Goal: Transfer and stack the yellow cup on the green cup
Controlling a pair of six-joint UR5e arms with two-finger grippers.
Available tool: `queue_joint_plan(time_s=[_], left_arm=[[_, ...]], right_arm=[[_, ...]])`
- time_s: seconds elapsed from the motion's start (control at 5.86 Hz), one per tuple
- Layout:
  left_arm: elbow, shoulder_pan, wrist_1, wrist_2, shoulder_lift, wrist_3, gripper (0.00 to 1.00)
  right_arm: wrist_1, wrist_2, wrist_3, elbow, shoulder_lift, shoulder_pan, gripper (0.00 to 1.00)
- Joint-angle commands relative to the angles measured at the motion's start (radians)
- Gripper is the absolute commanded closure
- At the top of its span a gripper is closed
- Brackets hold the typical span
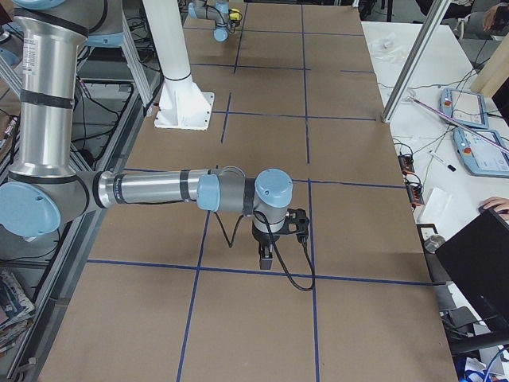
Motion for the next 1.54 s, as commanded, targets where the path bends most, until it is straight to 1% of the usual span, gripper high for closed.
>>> queue_joint_plan(time_s=[0.0, 0.17, 0.68, 0.85, 1.02, 1.2, 1.37], left_arm=[[0.055, 0.0, -0.043, 0.002, 0.0, 0.035, 0.0], [0.079, -0.001, -0.054, 0.002, 0.003, 0.052, 0.0], [0.083, -0.009, -0.067, 0.005, 0.022, 0.071, 0.0], [0.099, -0.009, -0.069, 0.007, 0.019, 0.069, 0.0], [0.142, -0.009, -0.107, 0.007, 0.017, 0.069, 0.02], [0.155, -0.009, -0.118, 0.007, 0.017, 0.069, 0.08], [0.159, -0.011, -0.12, 0.037, 0.019, 0.066, 0.14]], right_arm=[[0.0, 0.0, 0.0, 0.0, -0.003, 0.0, 0.0], [0.0, 0.0, 0.0, 0.003, -0.005, 0.0, 0.0], [0.0, 0.0, 0.0, 0.005, -0.005, 0.0, 0.0], [0.0, 0.0, 0.002, 0.005, -0.005, 0.0, 0.0], [0.0, 0.0, 0.0, 0.005, -0.005, 0.0, 0.0], [0.0, 0.002, 0.002, 0.005, -0.005, 0.0, 0.0], [0.0, 0.002, 0.002, 0.005, -0.005, 0.0, 0.0]])
